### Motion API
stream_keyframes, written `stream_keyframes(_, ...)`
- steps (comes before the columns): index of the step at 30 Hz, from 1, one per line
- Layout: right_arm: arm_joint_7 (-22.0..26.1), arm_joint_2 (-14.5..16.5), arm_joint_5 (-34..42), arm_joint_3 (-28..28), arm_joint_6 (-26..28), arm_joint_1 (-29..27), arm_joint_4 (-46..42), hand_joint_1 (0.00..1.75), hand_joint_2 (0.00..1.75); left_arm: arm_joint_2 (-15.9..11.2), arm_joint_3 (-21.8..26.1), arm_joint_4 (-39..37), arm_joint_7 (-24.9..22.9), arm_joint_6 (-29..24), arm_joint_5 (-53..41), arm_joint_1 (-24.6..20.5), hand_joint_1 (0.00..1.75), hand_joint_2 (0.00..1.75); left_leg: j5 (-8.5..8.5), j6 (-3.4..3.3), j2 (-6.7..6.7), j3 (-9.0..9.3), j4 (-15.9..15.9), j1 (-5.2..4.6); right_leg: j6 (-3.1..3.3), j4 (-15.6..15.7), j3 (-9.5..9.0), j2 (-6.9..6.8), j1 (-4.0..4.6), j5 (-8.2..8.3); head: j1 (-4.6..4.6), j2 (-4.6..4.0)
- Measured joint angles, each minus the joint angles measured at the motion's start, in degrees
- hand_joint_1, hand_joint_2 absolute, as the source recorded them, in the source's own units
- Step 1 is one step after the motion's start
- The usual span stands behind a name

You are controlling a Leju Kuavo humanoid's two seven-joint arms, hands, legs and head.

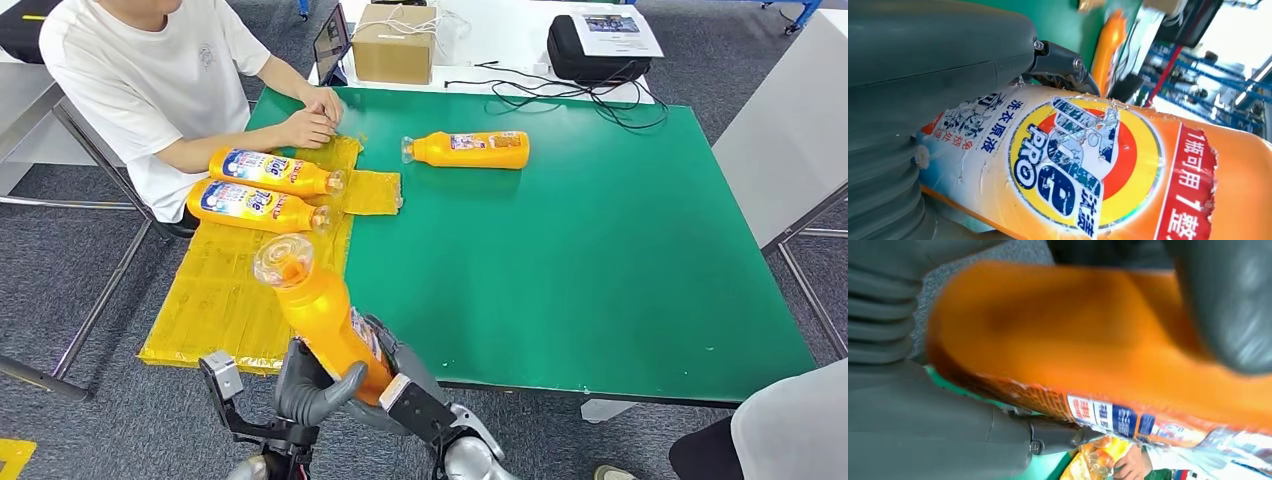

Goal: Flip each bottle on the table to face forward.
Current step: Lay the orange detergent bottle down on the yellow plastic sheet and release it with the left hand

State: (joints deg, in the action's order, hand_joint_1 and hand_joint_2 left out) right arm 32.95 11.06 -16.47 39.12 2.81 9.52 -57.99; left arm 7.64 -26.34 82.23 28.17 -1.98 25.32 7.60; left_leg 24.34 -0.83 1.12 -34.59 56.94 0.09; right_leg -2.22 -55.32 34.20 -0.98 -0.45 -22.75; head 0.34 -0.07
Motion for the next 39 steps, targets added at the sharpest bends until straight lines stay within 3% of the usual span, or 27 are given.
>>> stream_keyframes(10, 1.99, 0.22, -1.97, -0.2, 6.92, -2.87, -2.67, 0.0, 0.0, 0.06, 2.12, 0.61, 1.71, -13.37, -20.66, -1.27, 1.75, 1.75, 0.0, 0.0, 0.0, 0.0, 0.0, 0.01, 0.0, 0.0, 0.0, 0.0, 0.01, 0.0, 0.0, 0.0)
stream_keyframes(19, 2.65, 1.4, 3.55, -3.0, 12.42, -4.72, -5.92, 0.0, 0.0, -0.57, 6.02, 0.87, -2.3, -16.9, -33.24, -2.32, 1.75, 1.75, -0.01, 0.0, 0.0, 0.0, 0.0, 0.0, 0.0, -0.01, 0.0, -0.03, 0.0, 0.0, 0.01, 0.0)
stream_keyframes(26, 3.37, 1.62, 7.2, -5.44, 13.48, -6.04, -8.16, 0.0, 0.0, -1.54, 8.39, 0.37, -5.82, -19.98, -45.69, -4.51, 1.75, 1.75, -0.01, 0.01, 0.0, 0.0, 0.0, 0.0, 0.0, -0.01, 0.0, -0.05, 0.01, 0.0, 0.01, 0.0)
stream_keyframes(32, 4.3, 1.75, 10.1, -6.77, 12.93, -6.83, -8.22, 0.0, 0.0, -4.25, 10.49, -6.61, -13.09, -24.43, -69.49, -10.03, 1.75, 1.75, -0.05, 0.03, 0.0, 0.02, 0.0, 0.01, 0.01, -0.02, 0.0, -0.04, 0.02, 0.01, 0.01, 0.0)
stream_keyframes(36, 4.59, 1.89, 11.52, -7.07, 11.18, -6.89, -7.99, 0.0, 0.0, -6.83, 11.28, -15.4, -17.82, -21.64, -81.03, -15.97, 1.75, 1.75, -0.11, 0.04, 0.0, 0.02, 0.0, 0.02, 0.01, -0.05, 0.0, -0.07, 0.02, 0.02, 0.02, 0.0)
stream_keyframes(39, 4.71, 2.05, 11.8, -7.11, 10.24, -6.76, -7.61, 0.0, 0.0, -8.58, 11.29, -22.52, -19.44, -18.76, -84.75, -20.63, 1.75, 1.75, -0.13, 0.04, 0.0, 0.01, 0.0, 0.02, 0.02, -0.07, -0.01, -0.07, 0.01, 0.04, 0.02, 0.0)
